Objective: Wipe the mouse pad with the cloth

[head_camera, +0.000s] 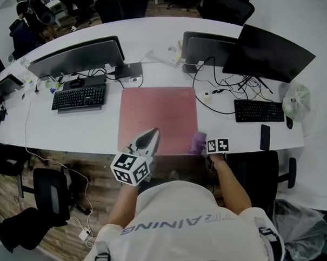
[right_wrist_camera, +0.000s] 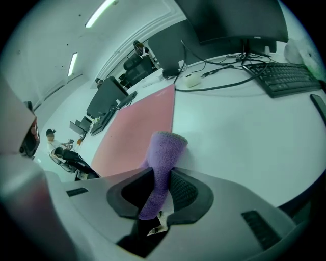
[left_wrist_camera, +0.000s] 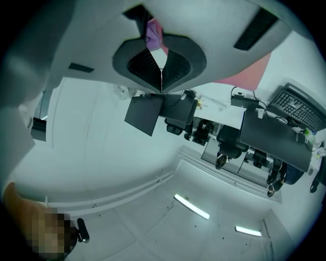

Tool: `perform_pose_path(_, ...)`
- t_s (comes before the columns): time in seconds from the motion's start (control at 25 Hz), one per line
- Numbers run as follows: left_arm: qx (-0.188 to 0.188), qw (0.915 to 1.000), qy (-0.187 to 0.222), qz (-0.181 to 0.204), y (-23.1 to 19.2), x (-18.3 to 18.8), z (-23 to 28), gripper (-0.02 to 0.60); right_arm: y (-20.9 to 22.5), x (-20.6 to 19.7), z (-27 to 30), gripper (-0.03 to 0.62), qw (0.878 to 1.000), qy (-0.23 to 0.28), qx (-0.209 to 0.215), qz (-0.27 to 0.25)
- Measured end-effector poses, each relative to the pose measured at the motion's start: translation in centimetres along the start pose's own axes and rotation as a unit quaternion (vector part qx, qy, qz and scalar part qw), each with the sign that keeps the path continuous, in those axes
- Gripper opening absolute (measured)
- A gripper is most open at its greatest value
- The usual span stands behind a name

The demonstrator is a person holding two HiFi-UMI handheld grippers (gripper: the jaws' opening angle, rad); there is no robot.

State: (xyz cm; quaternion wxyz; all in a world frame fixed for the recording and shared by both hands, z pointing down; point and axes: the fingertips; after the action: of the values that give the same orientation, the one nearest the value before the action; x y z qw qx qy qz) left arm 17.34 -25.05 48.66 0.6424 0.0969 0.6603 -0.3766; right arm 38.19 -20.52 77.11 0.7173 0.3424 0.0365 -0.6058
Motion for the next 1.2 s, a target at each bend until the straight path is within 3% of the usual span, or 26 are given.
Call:
perform_pose_path(0.2,-0.014,0.9998,-0.002,0.017,0.8,0.8,1.1,0.032,2.6,0.4,-2.2,0.106,0.999,0.014,-0.042,0.003)
perform_pose_path(0.4,-0.005,0.9993,-0.001,0.036,0.2,2.1,1.0,0.032,1.2,4.6,-5.1,0.104,0.994,0.101,-0.046,-0.009)
perform_pose_path(0.56,0.0,0.9991,0.015,0.04,-0.6,4.1,0.1,0.032,-2.6,9.2,-7.9,0.104,0.983,0.174,-0.039,-0.045)
perform_pose_path(0.72,0.001,0.9981,0.035,0.051,-1.5,6.3,-1.1,0.032,-8.4,13.4,-10.5,0.104,0.965,0.243,-0.018,-0.097)
perform_pose_path(0.92,0.009,0.9971,0.048,0.059,-4.0,8.3,-3.7,0.032,-16.7,17.5,-14.4,0.104,0.931,0.328,-0.004,-0.159)
perform_pose_path(1.2,0.02,0.995,0.068,0.071,-7.9,10.8,-8.1,0.032,-27.3,19.3,-17.7,0.103,0.889,0.4,0.016,-0.221)
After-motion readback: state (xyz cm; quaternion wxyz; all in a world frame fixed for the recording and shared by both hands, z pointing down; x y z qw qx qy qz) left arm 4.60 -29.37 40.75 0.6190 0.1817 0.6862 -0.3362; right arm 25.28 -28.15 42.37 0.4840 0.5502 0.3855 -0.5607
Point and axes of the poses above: the fingertips, and each gripper's own axes: z forward along the fingers, y to its right, x out of its top, and after that the axes turned 5 degrees about y, right-handed
